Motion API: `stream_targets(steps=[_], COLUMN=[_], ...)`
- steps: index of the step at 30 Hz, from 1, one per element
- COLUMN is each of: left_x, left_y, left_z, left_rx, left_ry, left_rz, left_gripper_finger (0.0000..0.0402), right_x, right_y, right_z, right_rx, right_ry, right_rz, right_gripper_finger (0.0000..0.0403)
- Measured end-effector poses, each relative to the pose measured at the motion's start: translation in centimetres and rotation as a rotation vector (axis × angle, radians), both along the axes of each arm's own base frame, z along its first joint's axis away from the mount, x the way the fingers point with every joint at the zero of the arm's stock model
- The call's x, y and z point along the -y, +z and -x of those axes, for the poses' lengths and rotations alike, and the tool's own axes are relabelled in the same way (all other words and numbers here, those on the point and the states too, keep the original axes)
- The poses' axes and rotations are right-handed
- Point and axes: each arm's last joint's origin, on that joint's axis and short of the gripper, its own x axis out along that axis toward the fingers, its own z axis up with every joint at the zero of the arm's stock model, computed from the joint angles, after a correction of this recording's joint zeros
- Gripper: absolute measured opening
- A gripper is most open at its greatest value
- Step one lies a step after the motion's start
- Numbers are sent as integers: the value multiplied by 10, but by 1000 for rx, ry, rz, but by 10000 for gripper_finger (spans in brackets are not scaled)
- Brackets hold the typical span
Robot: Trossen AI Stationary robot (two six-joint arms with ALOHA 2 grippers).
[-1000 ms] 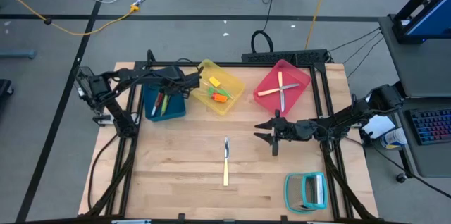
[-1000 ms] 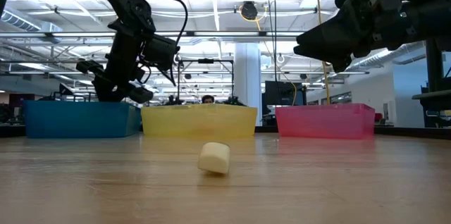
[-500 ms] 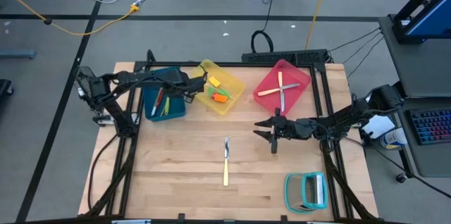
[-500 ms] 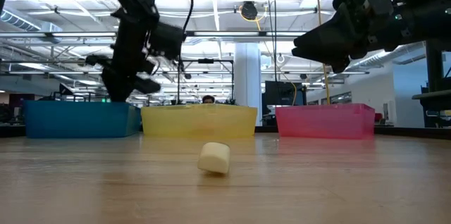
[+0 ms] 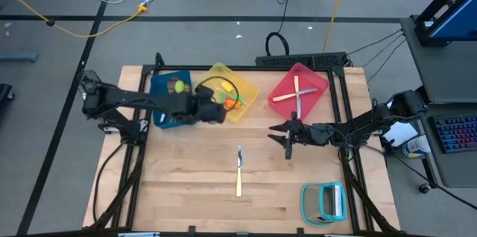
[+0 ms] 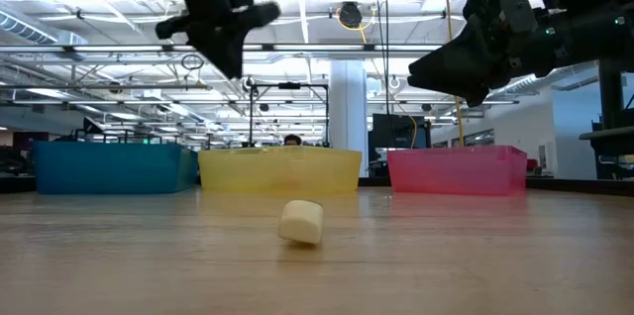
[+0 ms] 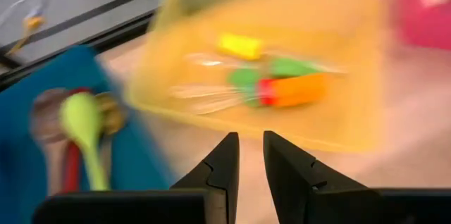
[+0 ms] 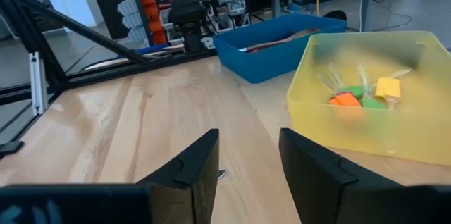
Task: Pick & Place Kitchen Items
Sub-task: Put the yellow table knife into the red bin
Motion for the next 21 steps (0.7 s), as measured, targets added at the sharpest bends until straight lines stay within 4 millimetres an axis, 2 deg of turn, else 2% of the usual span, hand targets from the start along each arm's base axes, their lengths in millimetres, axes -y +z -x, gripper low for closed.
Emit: stream_targets(steps=[13,17,21], left_x=[89,116,142], left_y=[14,9,-5], left_z=[-37,-48,-59], left_rx=[377,441,474], left_ry=[-351,-463,-553], left_rz=[10,-4,8], left_gripper_finger=[72,72,72], right_x=[6,7,7], right_y=[0,0,-1], right_z=[-1,-1,-1], right_rx=[0,0,-10], right_ry=[-27,-33,-34], right_rz=[0,0,-6], right_gripper_finger=[141,141,141])
